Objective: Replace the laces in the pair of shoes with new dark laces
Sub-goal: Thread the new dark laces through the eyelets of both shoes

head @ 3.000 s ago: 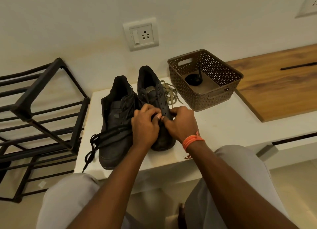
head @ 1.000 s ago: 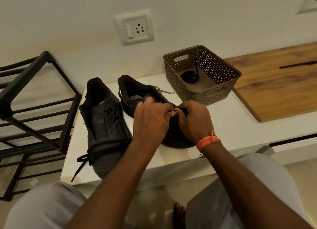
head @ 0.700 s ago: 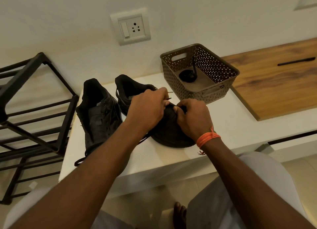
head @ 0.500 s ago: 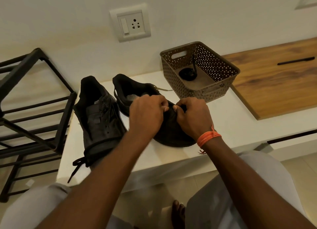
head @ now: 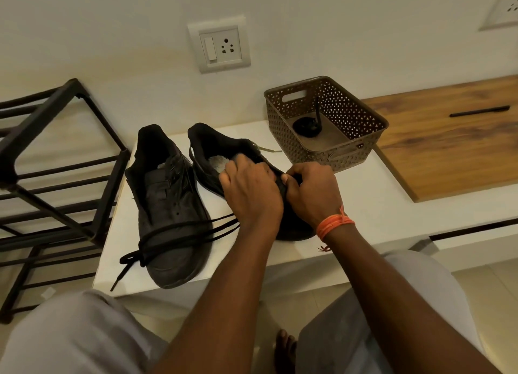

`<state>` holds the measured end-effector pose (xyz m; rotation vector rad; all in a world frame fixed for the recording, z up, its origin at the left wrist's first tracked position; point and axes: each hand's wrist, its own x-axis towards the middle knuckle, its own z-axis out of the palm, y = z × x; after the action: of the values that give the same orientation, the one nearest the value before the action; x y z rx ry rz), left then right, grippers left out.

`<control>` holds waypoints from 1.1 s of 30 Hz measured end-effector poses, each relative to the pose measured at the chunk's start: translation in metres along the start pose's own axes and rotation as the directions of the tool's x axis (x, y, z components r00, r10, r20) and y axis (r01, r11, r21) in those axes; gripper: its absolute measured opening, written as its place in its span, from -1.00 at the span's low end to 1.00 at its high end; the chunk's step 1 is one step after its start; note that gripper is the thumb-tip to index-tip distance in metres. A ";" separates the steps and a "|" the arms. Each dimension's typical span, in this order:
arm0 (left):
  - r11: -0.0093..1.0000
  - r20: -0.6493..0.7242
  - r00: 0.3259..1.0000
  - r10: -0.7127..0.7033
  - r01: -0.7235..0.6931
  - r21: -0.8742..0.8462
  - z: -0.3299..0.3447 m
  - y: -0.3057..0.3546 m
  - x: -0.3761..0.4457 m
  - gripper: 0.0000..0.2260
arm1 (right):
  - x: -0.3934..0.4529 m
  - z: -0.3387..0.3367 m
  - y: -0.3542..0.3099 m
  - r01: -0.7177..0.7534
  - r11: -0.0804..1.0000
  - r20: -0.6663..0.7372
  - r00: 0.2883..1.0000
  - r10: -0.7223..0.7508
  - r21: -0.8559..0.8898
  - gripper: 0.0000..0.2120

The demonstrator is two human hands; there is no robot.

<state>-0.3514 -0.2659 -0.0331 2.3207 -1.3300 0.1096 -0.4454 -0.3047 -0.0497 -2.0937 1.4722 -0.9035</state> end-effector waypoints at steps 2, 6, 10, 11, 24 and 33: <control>0.998 -0.032 0.999 -0.009 0.006 -0.066 0.004 -0.002 -0.003 -0.83 | 0.000 0.000 0.000 0.001 1.000 0.004 1.000 -0.001 0.010 -0.80; 0.984 -0.072 0.997 0.007 -0.020 -0.179 0.007 -0.008 -0.007 -0.87 | 0.002 -0.001 0.001 0.009 1.000 0.012 1.000 -0.009 0.013 -0.81; 0.969 -0.109 0.994 0.004 -0.031 -0.246 0.011 -0.010 -0.011 -0.92 | 0.003 -0.003 0.005 0.030 0.998 0.025 0.999 -0.031 0.047 -0.82; 0.964 -0.114 0.993 0.000 -0.030 -0.263 0.013 -0.010 -0.012 -0.93 | 0.003 -0.005 0.007 0.032 0.998 0.041 0.999 -0.035 0.059 -0.82; 0.988 -0.073 0.997 -0.013 0.001 -0.155 0.024 -0.010 -0.007 -0.92 | -0.006 -0.014 0.027 -0.076 0.933 0.104 0.994 0.042 0.353 -0.80; 0.966 -0.065 0.995 -0.076 0.057 -0.254 0.017 0.000 -0.007 -0.95 | -0.004 -0.012 0.029 -0.091 0.912 0.106 0.993 0.053 0.400 -0.80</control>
<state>-0.3575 -0.2672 -0.0504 2.1227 -1.1555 0.0047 -0.4742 -0.3106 -0.0622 -1.7408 1.1854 -0.9722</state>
